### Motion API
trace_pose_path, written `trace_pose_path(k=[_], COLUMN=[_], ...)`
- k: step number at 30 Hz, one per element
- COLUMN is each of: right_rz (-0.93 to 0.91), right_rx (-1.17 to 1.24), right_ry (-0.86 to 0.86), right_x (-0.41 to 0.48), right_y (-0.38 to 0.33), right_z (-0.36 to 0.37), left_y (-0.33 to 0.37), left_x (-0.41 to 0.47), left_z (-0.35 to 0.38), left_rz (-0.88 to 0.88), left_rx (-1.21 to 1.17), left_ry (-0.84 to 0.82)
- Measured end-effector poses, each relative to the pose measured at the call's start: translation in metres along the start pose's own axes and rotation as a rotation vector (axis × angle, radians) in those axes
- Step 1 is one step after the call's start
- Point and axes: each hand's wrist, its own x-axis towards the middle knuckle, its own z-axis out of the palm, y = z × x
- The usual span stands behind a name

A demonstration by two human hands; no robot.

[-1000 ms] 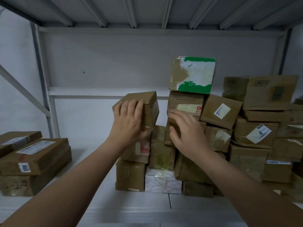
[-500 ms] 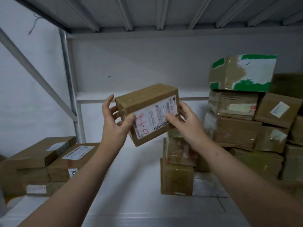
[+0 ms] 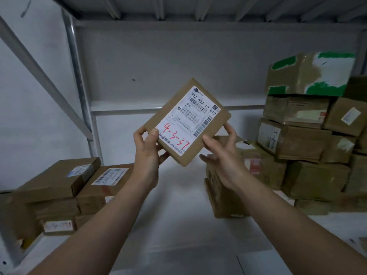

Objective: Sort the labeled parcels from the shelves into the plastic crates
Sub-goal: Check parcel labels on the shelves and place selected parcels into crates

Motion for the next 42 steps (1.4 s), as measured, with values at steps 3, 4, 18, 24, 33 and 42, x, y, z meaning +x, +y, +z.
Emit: trace_pose_path(k=[3,4,18,24,33,42], right_rz=[-0.061,-0.083,-0.140,-0.145,-0.280,-0.286], right_rx=[0.060,0.040,-0.146,-0.199,-0.221,-0.435], right_ry=[0.017,0.018,-0.026,-0.039,0.033,-0.166], right_x=[-0.003,-0.004,-0.021,-0.019,-0.017,-0.006], right_y=[0.013,0.014,0.031,0.038,0.046,0.041], right_z=[0.013,0.014,0.025,0.038,0.080,0.129], left_y=[-0.015,-0.021,-0.039,-0.043,-0.024,0.007], left_x=[-0.014,-0.016,-0.031,-0.027,-0.028,-0.016], left_z=[0.003,0.001,-0.034,-0.050,-0.090,-0.148], left_rz=[-0.063,-0.066,0.088,0.085,0.265,0.563], left_rx=[-0.067,-0.063,0.083,0.152,0.419,0.954], left_ry=[-0.077,-0.086,-0.143,-0.100,-0.115,0.000])
